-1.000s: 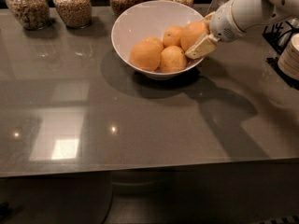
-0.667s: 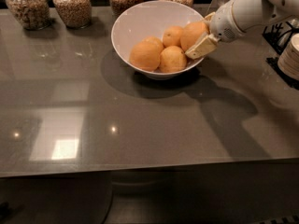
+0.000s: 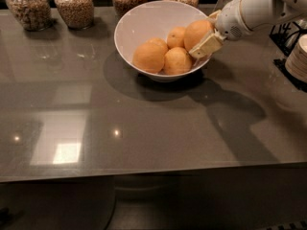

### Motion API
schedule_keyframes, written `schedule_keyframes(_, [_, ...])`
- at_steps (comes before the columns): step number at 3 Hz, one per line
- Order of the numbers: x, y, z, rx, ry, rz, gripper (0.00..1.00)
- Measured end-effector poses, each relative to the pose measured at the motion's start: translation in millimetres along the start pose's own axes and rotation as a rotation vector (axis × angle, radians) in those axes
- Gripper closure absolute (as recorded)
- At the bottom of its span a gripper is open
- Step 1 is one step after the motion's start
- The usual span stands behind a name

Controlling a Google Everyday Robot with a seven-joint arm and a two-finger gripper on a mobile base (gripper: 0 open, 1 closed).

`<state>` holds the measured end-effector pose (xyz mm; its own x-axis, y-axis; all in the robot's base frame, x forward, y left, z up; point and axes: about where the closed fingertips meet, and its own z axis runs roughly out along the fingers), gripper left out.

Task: Pick orange from white bowl

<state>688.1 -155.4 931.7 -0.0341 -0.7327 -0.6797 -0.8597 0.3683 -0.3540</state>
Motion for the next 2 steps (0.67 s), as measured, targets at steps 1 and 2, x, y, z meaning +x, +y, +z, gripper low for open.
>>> schedule_keyframes(1, [-17,0,-13,0.001,-0.054,0.003,1.00])
schedule_keyframes(2, [-42,6,-33,-0.029,-0.149,0.039,1.00])
